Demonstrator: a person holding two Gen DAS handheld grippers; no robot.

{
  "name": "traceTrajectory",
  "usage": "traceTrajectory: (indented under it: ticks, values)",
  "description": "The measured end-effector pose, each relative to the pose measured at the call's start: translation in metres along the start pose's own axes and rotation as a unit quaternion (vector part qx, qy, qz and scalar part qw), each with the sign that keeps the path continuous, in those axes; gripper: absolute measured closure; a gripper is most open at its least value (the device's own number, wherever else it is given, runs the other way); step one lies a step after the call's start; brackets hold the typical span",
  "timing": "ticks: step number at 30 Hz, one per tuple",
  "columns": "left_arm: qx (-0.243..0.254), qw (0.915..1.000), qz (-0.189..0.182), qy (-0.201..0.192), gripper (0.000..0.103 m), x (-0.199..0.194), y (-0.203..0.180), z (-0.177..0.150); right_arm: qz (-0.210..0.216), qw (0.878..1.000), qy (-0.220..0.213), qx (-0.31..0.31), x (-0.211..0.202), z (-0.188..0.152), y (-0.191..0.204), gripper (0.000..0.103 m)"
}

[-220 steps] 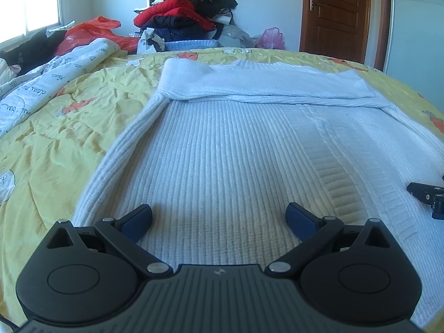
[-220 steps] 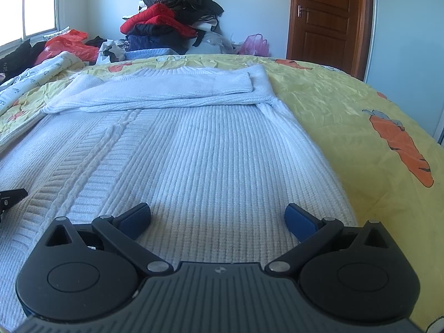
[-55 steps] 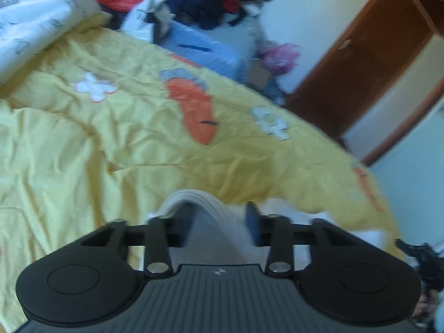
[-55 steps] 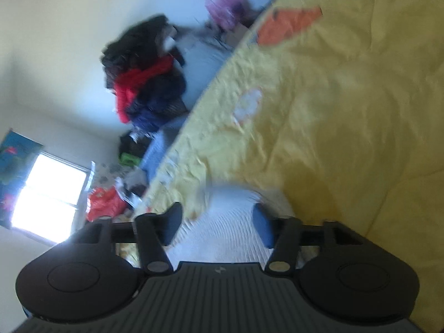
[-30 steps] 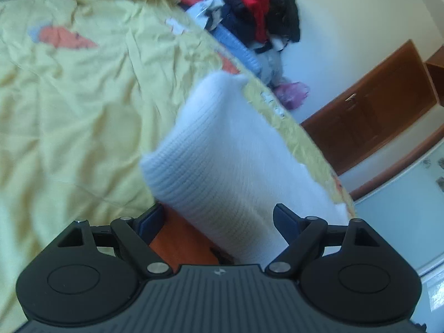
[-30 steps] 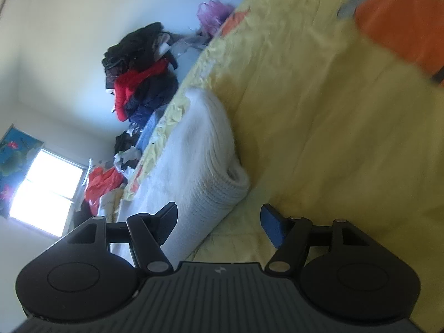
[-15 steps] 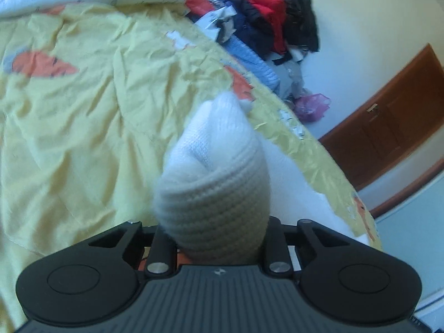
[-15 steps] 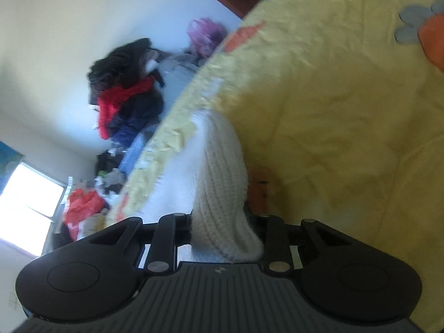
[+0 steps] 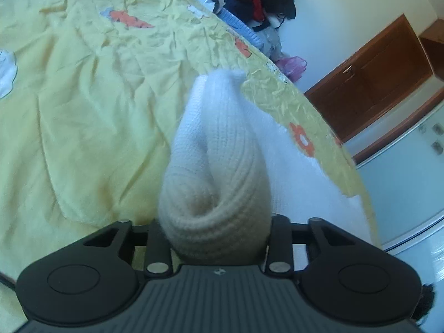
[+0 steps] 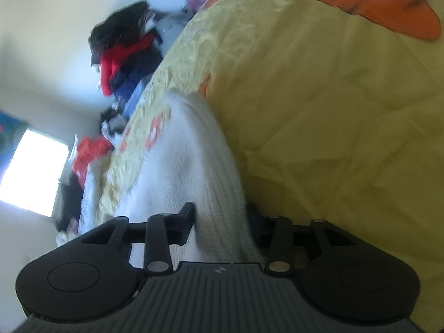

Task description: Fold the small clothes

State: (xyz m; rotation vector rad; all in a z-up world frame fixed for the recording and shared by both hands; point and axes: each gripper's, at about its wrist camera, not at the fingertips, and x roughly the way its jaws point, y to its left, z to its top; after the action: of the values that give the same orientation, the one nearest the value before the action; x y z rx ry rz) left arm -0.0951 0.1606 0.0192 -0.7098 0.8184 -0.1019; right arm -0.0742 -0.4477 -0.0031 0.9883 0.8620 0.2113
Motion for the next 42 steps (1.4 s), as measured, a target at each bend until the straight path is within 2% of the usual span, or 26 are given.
traceTrajectory:
  ticks: [1,3,5,7,8,10,12,15,16,18,19,21,22,25,26,28,29,30,31,32,33,34,35,36,39,42]
  values:
    - [0.015,0.9998,0.002,0.015,0.064,-0.003,-0.003,0.008,-0.003,1.000,-0.004,0.007,-0.006,0.006,0.001,0.045]
    - [0.068,0.9974,-0.004,0.023,0.063,-0.017,-0.014,0.023,-0.003,0.999,-0.052,-0.016,-0.031,0.022,0.010,0.029]
    - [0.123,0.9923,0.003,0.016,0.058,-0.027,-0.030,0.034,-0.014,0.992,-0.108,-0.060,-0.052,0.037,0.022,0.029]
    - [0.180,0.9835,0.013,0.006,0.056,-0.035,-0.051,0.040,-0.036,0.985,-0.125,-0.117,-0.055,0.054,0.044,0.029]
    - [0.220,0.9755,-0.002,0.013,0.054,-0.038,-0.063,0.042,-0.046,0.980,-0.122,-0.149,-0.049,0.059,0.055,0.029]
    - [0.277,0.9592,-0.024,0.051,0.030,-0.037,-0.076,0.043,-0.070,0.962,-0.102,-0.244,-0.026,0.064,0.085,0.029]
    - [0.319,0.9466,0.001,0.045,0.032,-0.040,-0.087,0.040,-0.077,0.943,-0.082,-0.313,0.001,0.065,0.105,0.028]
    - [0.349,0.9340,-0.047,0.062,0.032,-0.056,-0.097,0.044,-0.088,0.927,-0.051,-0.361,0.048,0.071,0.127,0.029]
    - [0.361,0.9295,-0.048,0.061,0.032,-0.062,-0.099,0.045,-0.094,0.924,-0.044,-0.369,0.059,0.072,0.132,0.029]
    - [0.383,0.9236,0.002,0.025,0.031,-0.071,-0.100,0.048,-0.095,0.918,-0.033,-0.383,0.075,0.072,0.138,0.029]
    - [0.386,0.9222,0.026,0.006,0.031,-0.076,-0.098,0.051,-0.091,0.917,-0.029,-0.387,0.076,0.067,0.139,0.029]
    - [0.372,0.9260,0.055,-0.035,0.030,-0.081,-0.092,0.066,-0.091,0.914,-0.021,-0.395,0.085,0.069,0.142,0.029]
    - [0.358,0.9293,0.068,-0.059,0.022,-0.079,-0.091,0.075,-0.093,0.913,-0.017,-0.396,0.085,0.064,0.143,0.029]
    - [0.333,0.9304,0.106,-0.110,0.015,-0.047,-0.093,0.101,-0.111,0.912,-0.001,-0.395,0.102,0.070,0.138,0.029]
    - [0.328,0.9322,0.109,-0.108,0.015,-0.027,-0.092,0.110,-0.119,0.912,0.007,-0.393,0.113,0.072,0.136,0.028]
    - [0.314,0.9410,0.109,-0.065,0.015,0.020,-0.091,0.127,-0.129,0.912,0.019,-0.389,0.127,0.075,0.133,0.030]
    - [0.304,0.9456,0.109,-0.035,0.016,0.046,-0.091,0.132,-0.128,0.913,0.029,-0.387,0.133,0.077,0.130,0.045]
    - [0.294,0.9490,0.113,-0.004,0.016,0.075,-0.090,0.137,-0.124,0.916,0.041,-0.380,0.139,0.078,0.127,0.074]
    - [0.292,0.9486,0.121,0.016,0.028,0.096,-0.090,0.137,-0.125,0.916,0.047,-0.379,0.142,0.079,0.126,0.087]
    - [0.299,0.9444,0.131,0.039,0.043,0.119,-0.090,0.138,-0.121,0.916,0.049,-0.379,0.144,0.080,0.125,0.089]
    - [0.306,0.9391,0.146,0.057,0.073,0.133,-0.090,0.136,-0.117,0.918,0.046,-0.376,0.142,0.081,0.125,0.090]
    - [0.309,0.9355,0.158,0.067,0.081,0.143,-0.091,0.133,-0.112,0.922,0.041,-0.370,0.141,0.082,0.126,0.090]
    - [0.315,0.9346,0.155,0.057,0.088,0.145,-0.093,0.132,-0.103,0.926,0.033,-0.363,0.137,0.084,0.127,0.090]
    - [0.327,0.9315,0.152,0.046,0.094,0.143,-0.099,0.132,-0.094,0.929,0.022,-0.358,0.131,0.085,0.128,0.090]
    - [0.334,0.9293,0.157,-0.005,0.094,0.132,-0.102,0.132,-0.072,0.939,-0.012,-0.337,0.115,0.091,0.128,0.091]
    - [0.326,0.9234,0.202,0.001,0.094,0.148,-0.086,0.127,-0.104,0.940,-0.008,-0.324,0.132,0.094,0.112,0.090]
